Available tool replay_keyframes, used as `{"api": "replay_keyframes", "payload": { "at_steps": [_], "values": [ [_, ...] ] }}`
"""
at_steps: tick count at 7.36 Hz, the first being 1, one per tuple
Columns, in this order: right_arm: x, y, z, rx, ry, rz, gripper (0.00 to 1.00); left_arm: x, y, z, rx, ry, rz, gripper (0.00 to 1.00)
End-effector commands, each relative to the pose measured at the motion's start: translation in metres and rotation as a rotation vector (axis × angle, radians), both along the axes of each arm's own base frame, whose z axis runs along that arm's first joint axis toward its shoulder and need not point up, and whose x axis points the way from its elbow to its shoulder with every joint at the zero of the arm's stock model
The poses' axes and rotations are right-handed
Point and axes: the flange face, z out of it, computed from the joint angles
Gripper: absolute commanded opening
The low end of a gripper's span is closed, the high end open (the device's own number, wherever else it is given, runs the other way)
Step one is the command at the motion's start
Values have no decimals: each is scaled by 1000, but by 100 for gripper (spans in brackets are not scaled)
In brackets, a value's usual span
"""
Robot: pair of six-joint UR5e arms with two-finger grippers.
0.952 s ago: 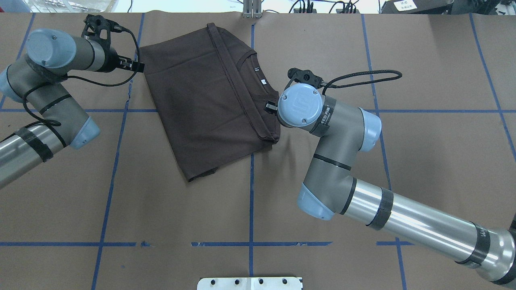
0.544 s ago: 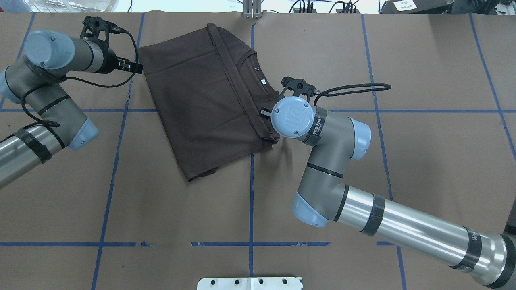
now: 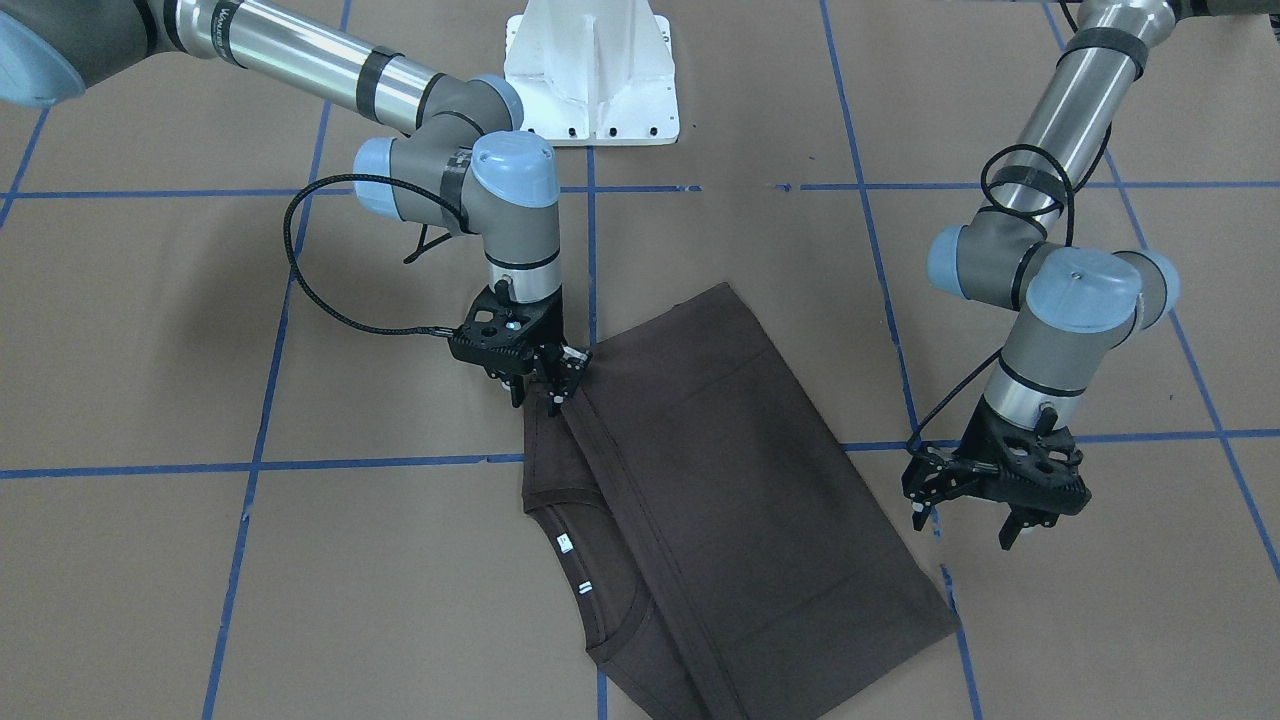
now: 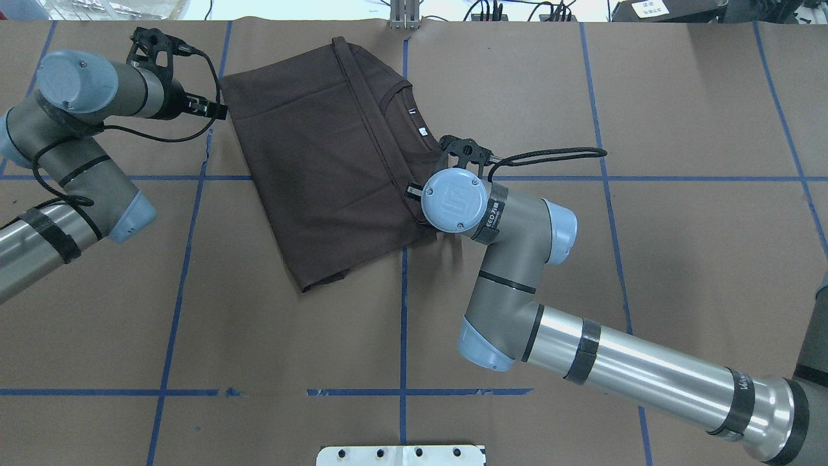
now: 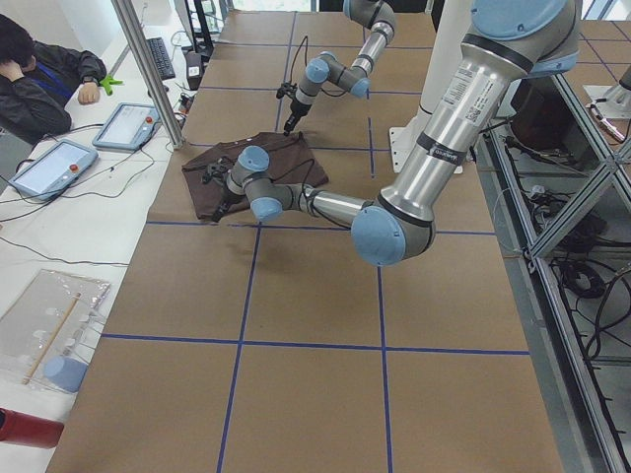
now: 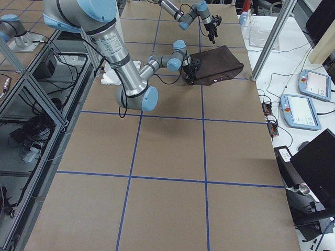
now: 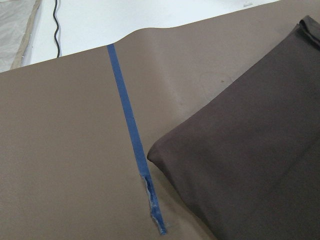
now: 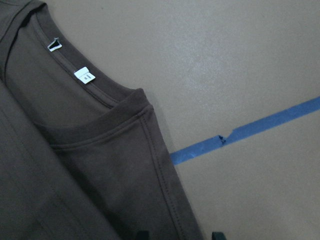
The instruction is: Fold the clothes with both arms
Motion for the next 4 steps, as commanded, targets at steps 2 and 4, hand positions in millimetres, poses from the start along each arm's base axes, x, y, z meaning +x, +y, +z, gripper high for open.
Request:
{"api": "replay_keyframes", "payload": {
  "at_steps": [2,4],
  "values": [
    [-3,3,4,-3,12,-8,51,1,1,1,-1,-2,2,100],
    [-3,3,5,1,21,-15,51,1,0,3,-4,-3,2,100]
  ]
}}
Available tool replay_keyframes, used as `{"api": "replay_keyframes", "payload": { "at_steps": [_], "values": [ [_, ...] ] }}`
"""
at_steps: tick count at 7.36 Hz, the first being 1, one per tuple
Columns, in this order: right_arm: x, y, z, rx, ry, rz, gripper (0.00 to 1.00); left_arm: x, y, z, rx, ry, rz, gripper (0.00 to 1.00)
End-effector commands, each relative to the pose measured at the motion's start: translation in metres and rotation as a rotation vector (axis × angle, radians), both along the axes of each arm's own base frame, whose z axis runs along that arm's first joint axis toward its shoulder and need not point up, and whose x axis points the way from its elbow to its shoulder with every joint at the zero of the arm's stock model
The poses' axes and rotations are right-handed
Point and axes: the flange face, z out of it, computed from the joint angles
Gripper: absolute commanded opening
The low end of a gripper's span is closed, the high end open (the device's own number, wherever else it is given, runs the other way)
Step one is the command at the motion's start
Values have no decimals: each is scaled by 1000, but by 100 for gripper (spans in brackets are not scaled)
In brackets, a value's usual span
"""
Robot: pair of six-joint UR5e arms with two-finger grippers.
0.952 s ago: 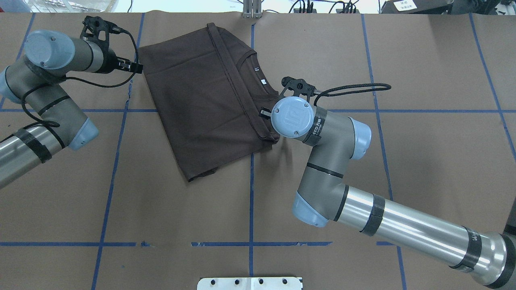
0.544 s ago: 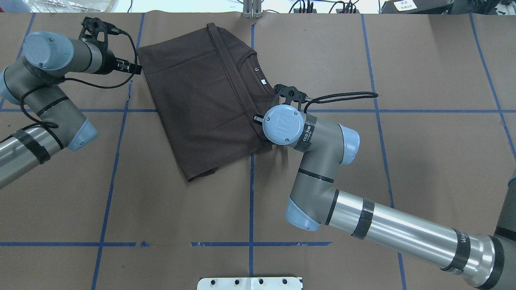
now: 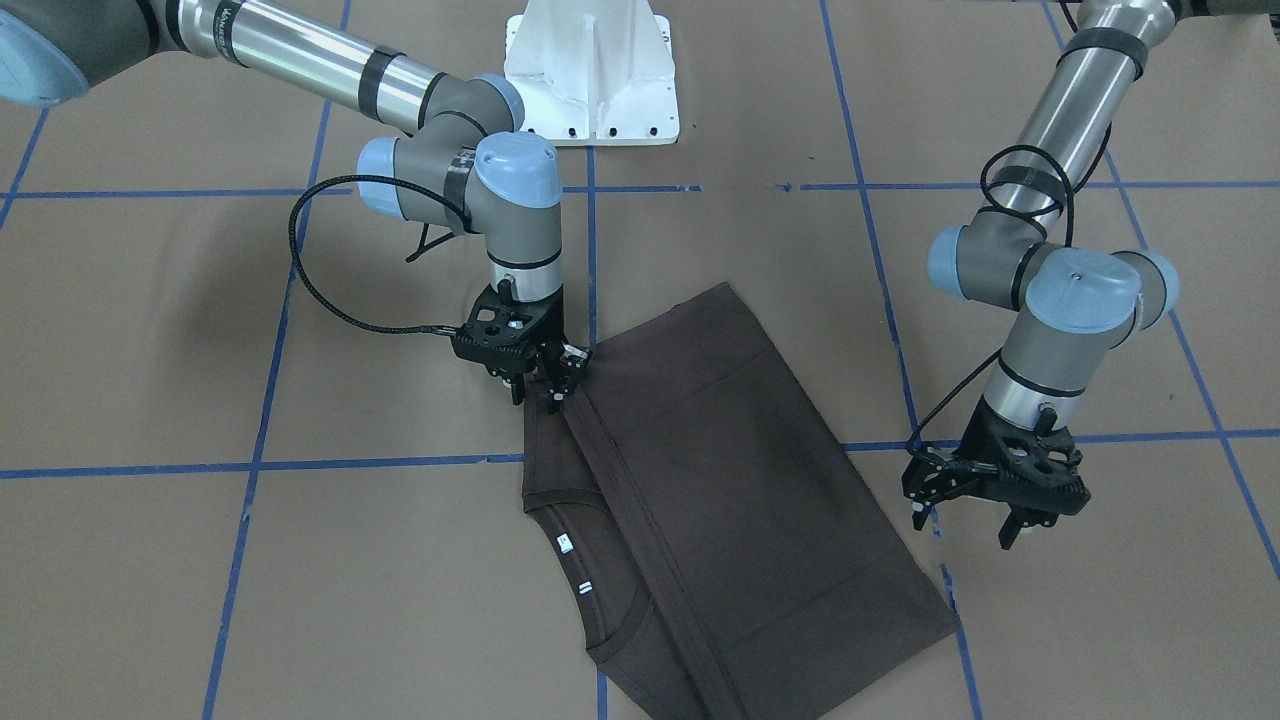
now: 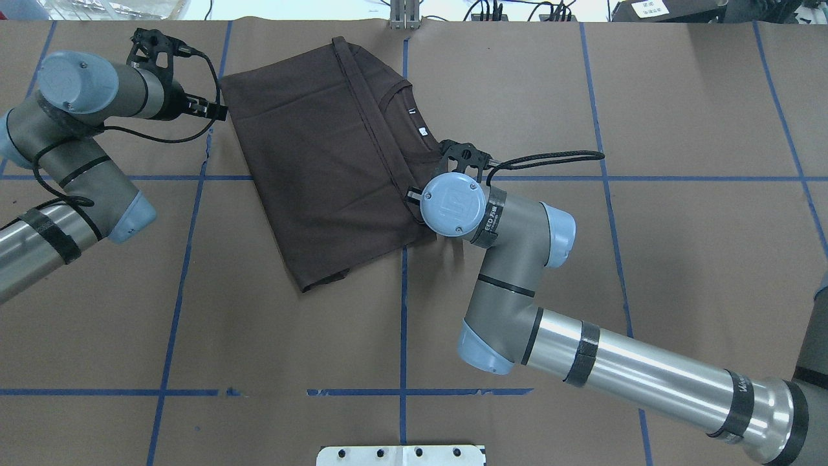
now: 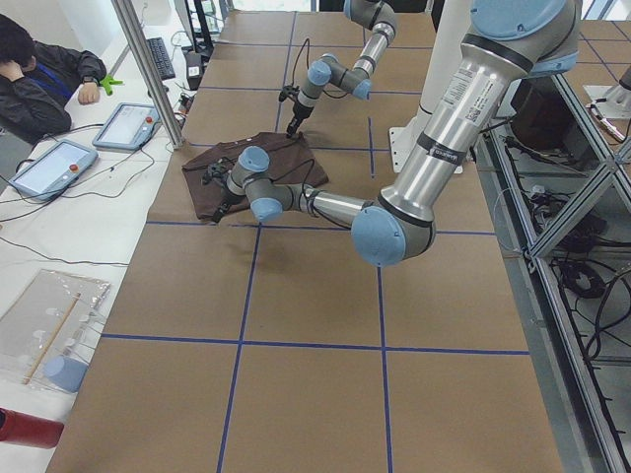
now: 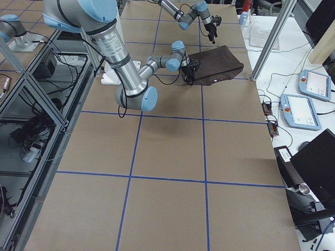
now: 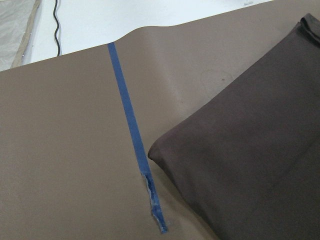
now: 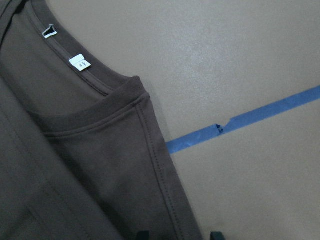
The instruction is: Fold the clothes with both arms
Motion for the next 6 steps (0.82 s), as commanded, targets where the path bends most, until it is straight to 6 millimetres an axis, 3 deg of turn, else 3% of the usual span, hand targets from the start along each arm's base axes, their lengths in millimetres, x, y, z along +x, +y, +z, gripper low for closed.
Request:
{"api": "replay_keyframes", "payload": {
  "at_steps": [1,2,3,6],
  "values": [
    [0,0,1,1,6,-4,51,0,0,1,-2,-3,-1,100],
    [0,0,0,3,5,-5,38,0,0,1,-1,-2,-1,100],
    [0,0,1,2,7,-5,0,0,0,2,-3,-3,-1,100],
    [0,0,0,-10,27,-6,0,1,0,2,-5,-2,1,100]
  ]
}}
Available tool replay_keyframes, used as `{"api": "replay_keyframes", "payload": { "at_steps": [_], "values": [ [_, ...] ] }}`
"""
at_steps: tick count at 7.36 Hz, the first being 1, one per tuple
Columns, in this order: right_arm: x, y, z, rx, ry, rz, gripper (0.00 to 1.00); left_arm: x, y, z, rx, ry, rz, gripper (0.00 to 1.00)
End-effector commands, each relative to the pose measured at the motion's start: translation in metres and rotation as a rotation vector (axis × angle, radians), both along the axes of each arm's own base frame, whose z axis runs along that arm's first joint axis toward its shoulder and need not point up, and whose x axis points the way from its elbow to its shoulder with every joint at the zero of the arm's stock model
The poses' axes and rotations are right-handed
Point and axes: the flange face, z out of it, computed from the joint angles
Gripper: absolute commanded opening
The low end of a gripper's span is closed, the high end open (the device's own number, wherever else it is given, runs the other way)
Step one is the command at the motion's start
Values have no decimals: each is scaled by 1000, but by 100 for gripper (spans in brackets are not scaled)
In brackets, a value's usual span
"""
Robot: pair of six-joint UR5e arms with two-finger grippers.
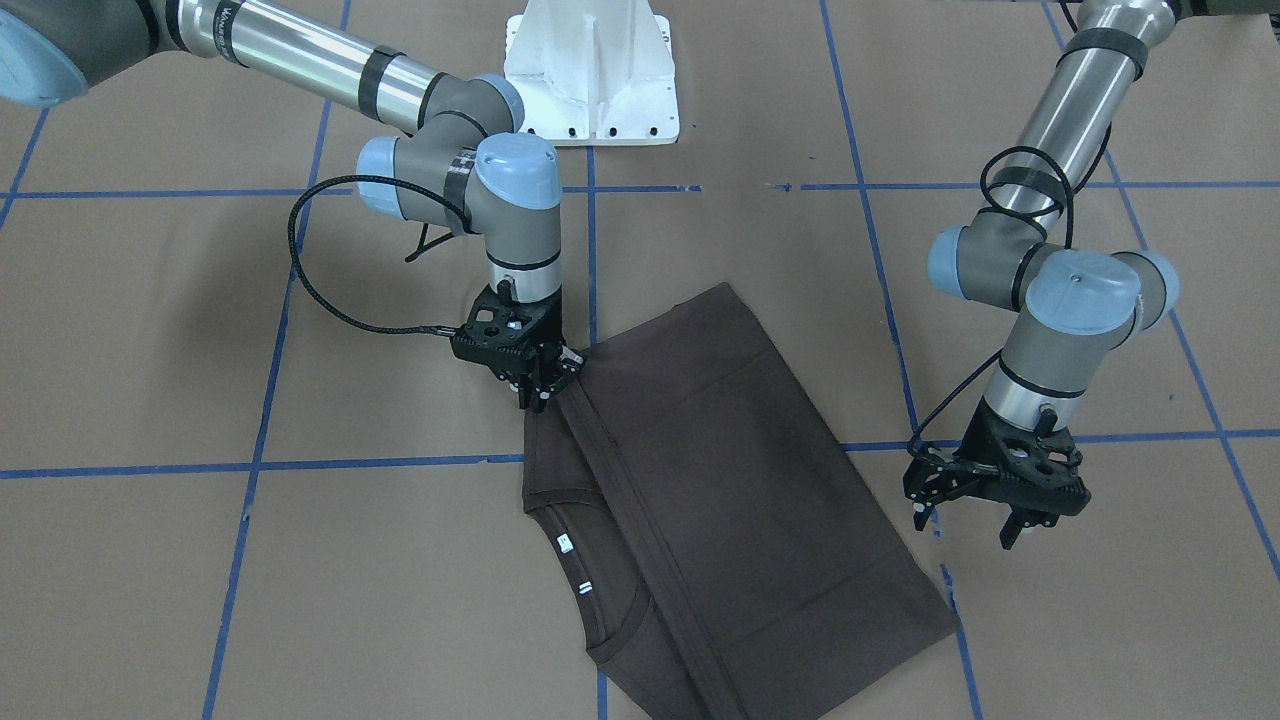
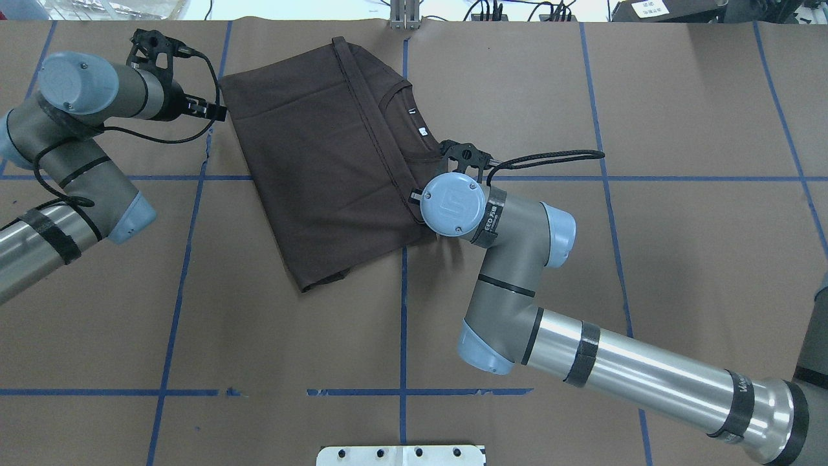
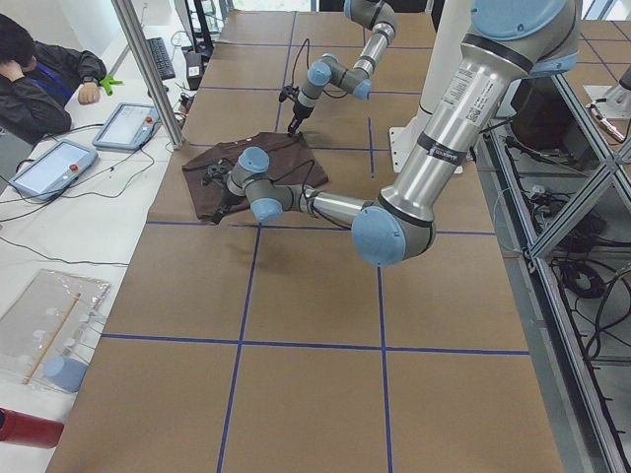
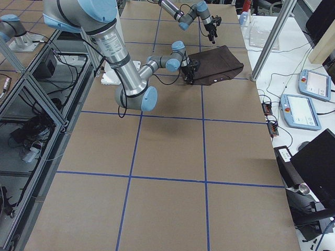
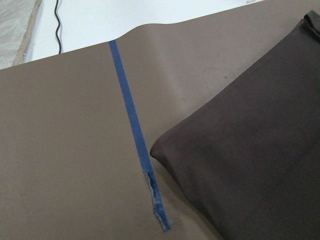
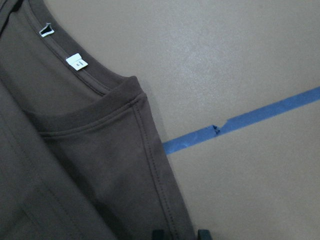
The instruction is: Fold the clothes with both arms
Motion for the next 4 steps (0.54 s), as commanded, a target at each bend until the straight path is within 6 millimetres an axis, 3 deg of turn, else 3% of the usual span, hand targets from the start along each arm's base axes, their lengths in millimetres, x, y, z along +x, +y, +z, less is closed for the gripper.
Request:
{"api": "replay_keyframes", "payload": {
  "at_steps": [1,3,4],
  "values": [
    [1,1,-1,-9,16,-1,0,1,0,0,-1,1,2,100],
    [16,8,-14,-14,22,-2,0,8,5,-3,2,6,12,100],
    [26,34,-17,-15,25,-22,0,10,7,-5,6,9,15,100]
  ]
}}
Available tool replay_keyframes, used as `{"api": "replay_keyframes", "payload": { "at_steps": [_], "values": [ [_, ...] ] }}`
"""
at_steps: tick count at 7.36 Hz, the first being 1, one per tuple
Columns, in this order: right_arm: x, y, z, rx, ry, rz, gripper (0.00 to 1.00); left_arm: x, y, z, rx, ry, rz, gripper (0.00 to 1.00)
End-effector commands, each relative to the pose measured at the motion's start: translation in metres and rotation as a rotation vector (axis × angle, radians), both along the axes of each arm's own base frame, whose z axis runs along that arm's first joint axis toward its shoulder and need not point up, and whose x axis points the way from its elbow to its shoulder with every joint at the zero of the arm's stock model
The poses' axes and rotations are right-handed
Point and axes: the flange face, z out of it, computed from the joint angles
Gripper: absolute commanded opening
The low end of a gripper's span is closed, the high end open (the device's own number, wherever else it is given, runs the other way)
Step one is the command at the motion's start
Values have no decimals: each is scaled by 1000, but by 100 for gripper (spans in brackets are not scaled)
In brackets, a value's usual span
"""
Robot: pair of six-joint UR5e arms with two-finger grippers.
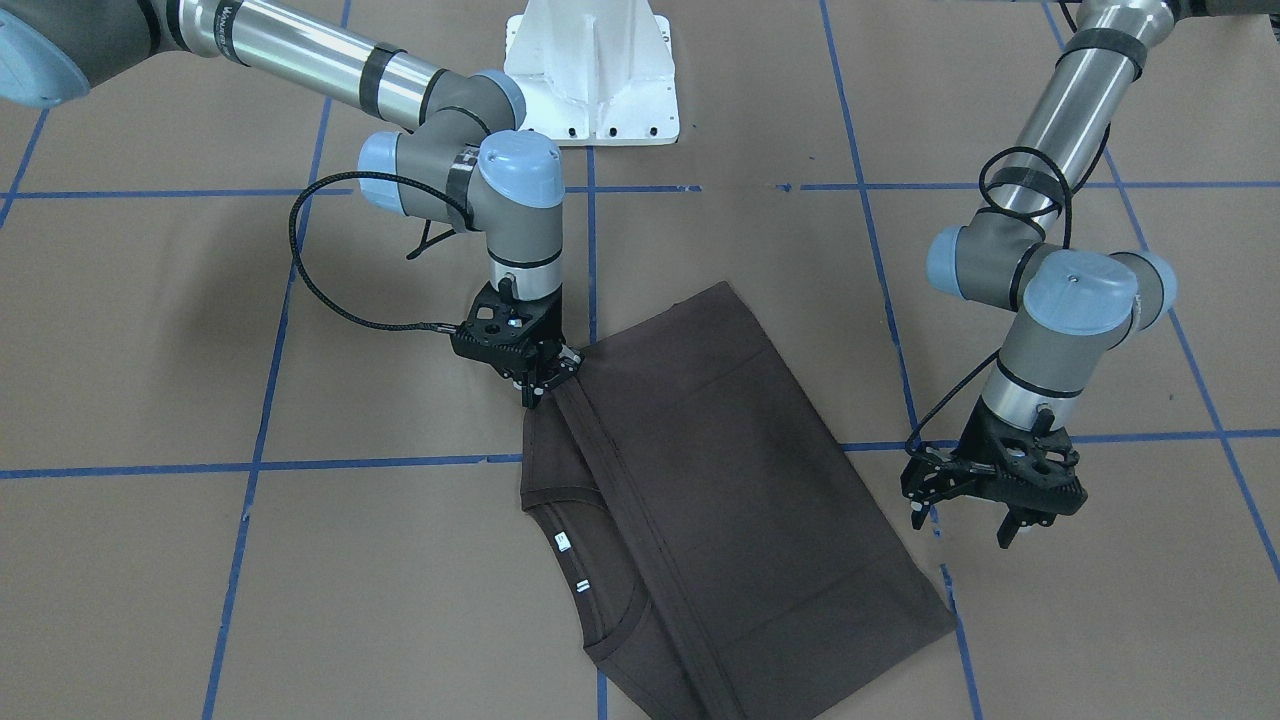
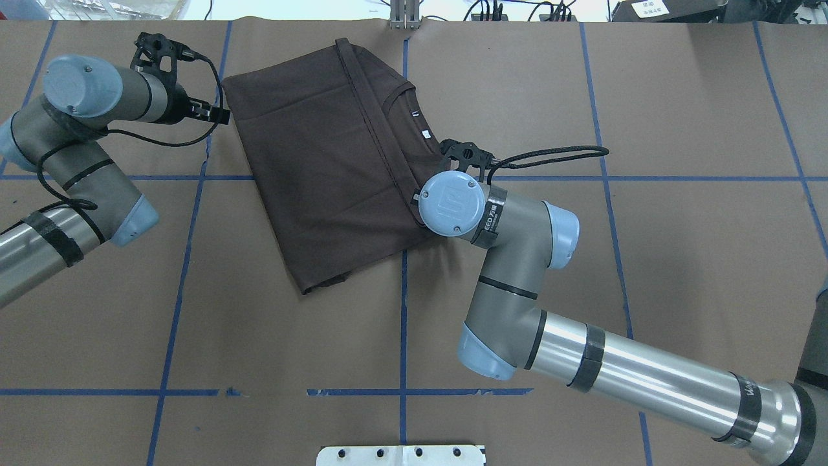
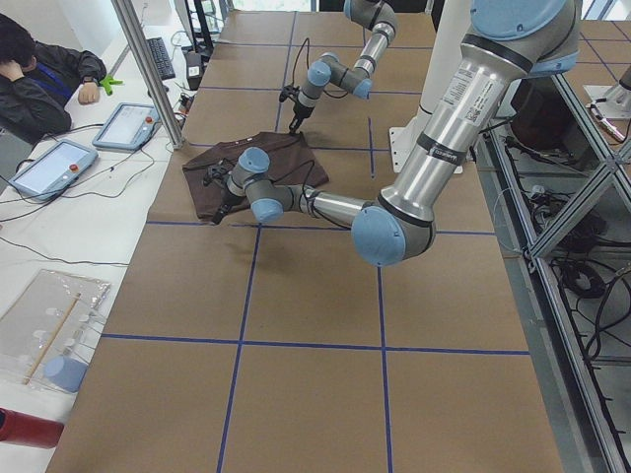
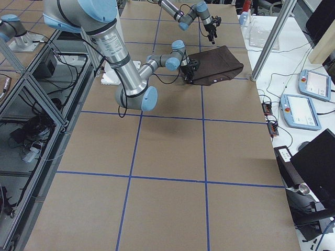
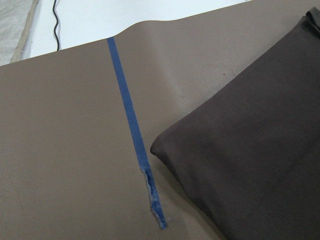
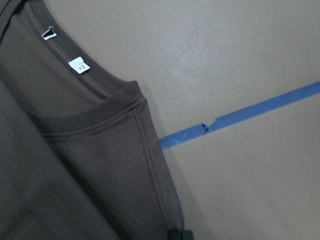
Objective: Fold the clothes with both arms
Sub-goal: 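Drag the shirt toward the robot with the right gripper, straightening it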
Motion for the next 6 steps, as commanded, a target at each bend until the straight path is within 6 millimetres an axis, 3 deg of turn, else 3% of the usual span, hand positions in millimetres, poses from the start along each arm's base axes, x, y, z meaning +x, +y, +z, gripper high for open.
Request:
{"api": "replay_keyframes", "payload": {
  "at_steps": [1,2,3,4,6],
  "values": [
    [21,67,-6,14,-1,-45,0,4,3,-2,3,4,7,100],
    [26,122,7,63,13,-77,0,4,3,-2,3,4,7,100],
    [44,162,17,85,2,-102,0,5,3,-4,6,6,7,100],
    [60,202,41,88,14,-122,0,5,3,-4,6,6,7,100],
    [67,251,50,93,-2,-121,0,6,3,-4,5,5,8,100]
  ]
}}
